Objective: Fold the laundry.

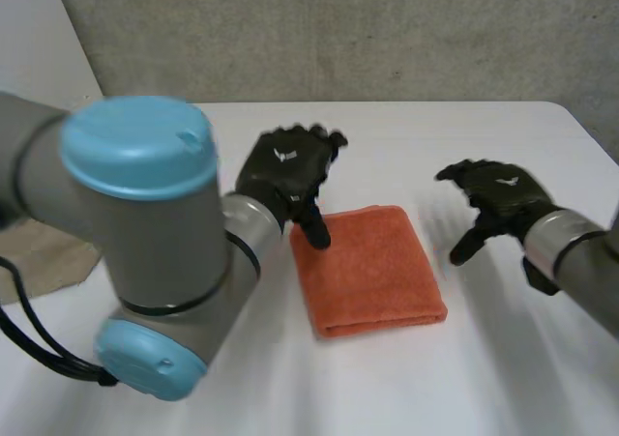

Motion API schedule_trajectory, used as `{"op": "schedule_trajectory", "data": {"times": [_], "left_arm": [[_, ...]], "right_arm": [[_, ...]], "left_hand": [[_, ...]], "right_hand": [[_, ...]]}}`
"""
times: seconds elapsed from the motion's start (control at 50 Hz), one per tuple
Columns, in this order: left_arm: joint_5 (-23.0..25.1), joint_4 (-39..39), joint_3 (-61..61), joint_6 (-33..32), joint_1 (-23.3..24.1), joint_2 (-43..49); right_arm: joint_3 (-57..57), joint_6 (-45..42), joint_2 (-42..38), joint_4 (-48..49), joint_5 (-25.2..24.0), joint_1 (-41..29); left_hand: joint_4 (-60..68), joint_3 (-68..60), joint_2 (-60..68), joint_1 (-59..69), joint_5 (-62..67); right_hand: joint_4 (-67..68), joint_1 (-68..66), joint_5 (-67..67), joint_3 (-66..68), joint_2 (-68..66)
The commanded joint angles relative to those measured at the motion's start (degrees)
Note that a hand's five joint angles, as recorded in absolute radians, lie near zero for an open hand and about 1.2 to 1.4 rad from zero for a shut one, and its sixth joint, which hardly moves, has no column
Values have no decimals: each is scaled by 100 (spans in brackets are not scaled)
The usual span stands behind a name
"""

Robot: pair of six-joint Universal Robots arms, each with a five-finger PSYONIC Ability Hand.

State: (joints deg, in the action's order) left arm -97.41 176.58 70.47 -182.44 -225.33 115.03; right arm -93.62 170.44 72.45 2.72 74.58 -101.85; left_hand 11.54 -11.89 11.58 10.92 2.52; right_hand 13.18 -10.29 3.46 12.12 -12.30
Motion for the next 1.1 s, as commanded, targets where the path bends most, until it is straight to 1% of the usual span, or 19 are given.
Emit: {"op": "schedule_trajectory", "data": {"times": [0.02,0.04,0.12,0.2,0.34,0.42,0.58,0.68,0.84,0.9,0.96,1.04,1.06,1.1], "left_arm": [[758,43,204,-2,-195,-648],[915,43,257,-10,-213,-753],[1154,43,423,-10,-292,-964],[1224,43,547,-10,-318,-1079],[1225,43,644,-2,-318,-1097],[1225,43,696,7,-318,-1097],[1216,52,767,7,-318,-1088],[1216,52,793,16,-318,-1079],[1216,61,828,16,-318,-1079],[1216,61,828,16,-327,-1070],[1216,61,828,16,-327,-1061],[1216,61,828,16,-327,-1053],[1216,61,828,16,-327,-1044],[1216,61,828,16,-336,-1035]], "right_arm": [[-517,227,244,-87,101,586],[-674,200,244,-104,57,657],[-1000,183,252,-122,39,657],[-1272,183,235,-105,-57,649],[-1458,288,-46,-34,-242,596],[-1458,498,-239,193,-339,324],[-1370,850,-468,607,-348,34],[-1221,877,-609,643,-330,-169],[-992,991,-811,739,-286,-301],[-904,1017,-890,757,-295,-318],[-816,1017,-951,774,-295,-327],[-728,1053,-1013,871,-295,-345],[-702,1053,-1013,915,-295,-345],[-658,1044,-1031,950,-295,-345]], "left_hand": [[-154,189,-158,-92,-252],[-154,189,-158,-92,-252],[-154,189,-158,-92,-252],[-154,189,-158,-92,-252],[-154,189,-158,-92,-252],[-154,189,-158,-92,-252],[-154,189,-158,-92,-252],[-154,189,-158,-92,-252],[-154,189,-158,-92,-252],[-154,189,-158,-92,-252],[-154,189,-158,-92,-252],[-154,189,-158,-92,-252],[-154,189,-158,-92,-252],[-154,189,-158,-92,-252]], "right_hand": [[-318,29,-346,-212,230],[-318,29,-346,-212,230],[-318,29,-346,-212,230],[-318,29,-346,-212,230],[-318,29,-346,-212,230],[-318,29,-346,-212,230],[-24,-265,-51,82,-64],[-24,-265,-51,83,-64],[228,-517,200,334,-316],[765,-1054,738,872,-854],[1756,-2045,1729,1863,-1844],[3672,-3961,3645,3778,-3760],[4476,-4765,4449,4583,-4564],[5388,-5677,5360,5494,-5476]]}}
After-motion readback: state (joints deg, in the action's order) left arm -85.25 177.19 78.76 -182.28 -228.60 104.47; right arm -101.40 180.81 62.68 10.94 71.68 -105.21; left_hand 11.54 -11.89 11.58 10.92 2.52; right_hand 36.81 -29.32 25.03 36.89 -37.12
